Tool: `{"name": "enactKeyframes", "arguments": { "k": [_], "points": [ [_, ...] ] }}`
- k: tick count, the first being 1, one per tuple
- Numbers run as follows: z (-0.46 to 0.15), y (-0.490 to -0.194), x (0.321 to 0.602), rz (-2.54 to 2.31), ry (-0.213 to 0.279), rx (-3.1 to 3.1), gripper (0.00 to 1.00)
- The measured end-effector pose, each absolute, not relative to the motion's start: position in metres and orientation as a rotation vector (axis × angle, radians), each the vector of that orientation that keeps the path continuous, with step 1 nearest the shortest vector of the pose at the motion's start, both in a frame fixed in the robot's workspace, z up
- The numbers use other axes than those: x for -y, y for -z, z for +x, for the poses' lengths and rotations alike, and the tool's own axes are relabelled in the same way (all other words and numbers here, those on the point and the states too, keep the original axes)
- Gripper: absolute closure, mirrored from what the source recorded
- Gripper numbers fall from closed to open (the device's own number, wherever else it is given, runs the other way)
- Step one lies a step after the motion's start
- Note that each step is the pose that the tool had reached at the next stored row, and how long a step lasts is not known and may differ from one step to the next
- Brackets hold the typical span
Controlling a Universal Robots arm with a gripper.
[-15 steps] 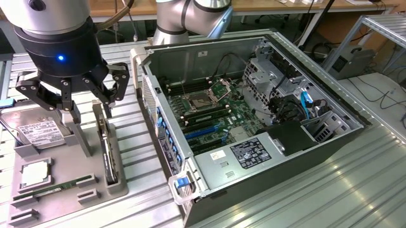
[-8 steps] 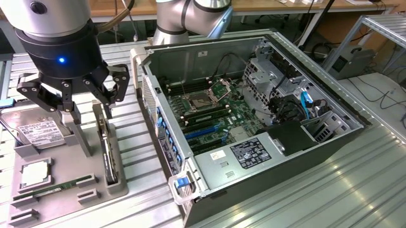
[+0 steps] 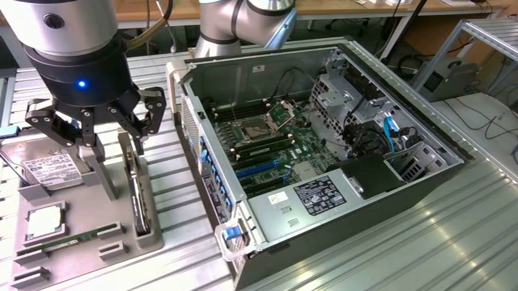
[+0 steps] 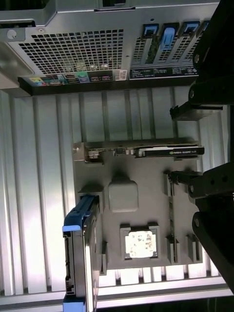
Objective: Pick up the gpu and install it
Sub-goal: 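Pick up the gpu and move the gpu toward the slot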
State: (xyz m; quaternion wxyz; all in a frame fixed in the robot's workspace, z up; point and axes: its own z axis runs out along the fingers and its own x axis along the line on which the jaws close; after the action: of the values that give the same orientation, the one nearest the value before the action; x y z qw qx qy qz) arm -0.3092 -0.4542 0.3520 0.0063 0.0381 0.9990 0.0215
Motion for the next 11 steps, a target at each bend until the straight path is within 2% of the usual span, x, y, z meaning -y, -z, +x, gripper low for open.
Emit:
{"name": "enactKeyframes", "arguments": {
  "k": [11],
  "points": [
    [-0.3092,-0.3415,0.4542,0.119,-0.067,-3.126,0.46]
  ]
}}
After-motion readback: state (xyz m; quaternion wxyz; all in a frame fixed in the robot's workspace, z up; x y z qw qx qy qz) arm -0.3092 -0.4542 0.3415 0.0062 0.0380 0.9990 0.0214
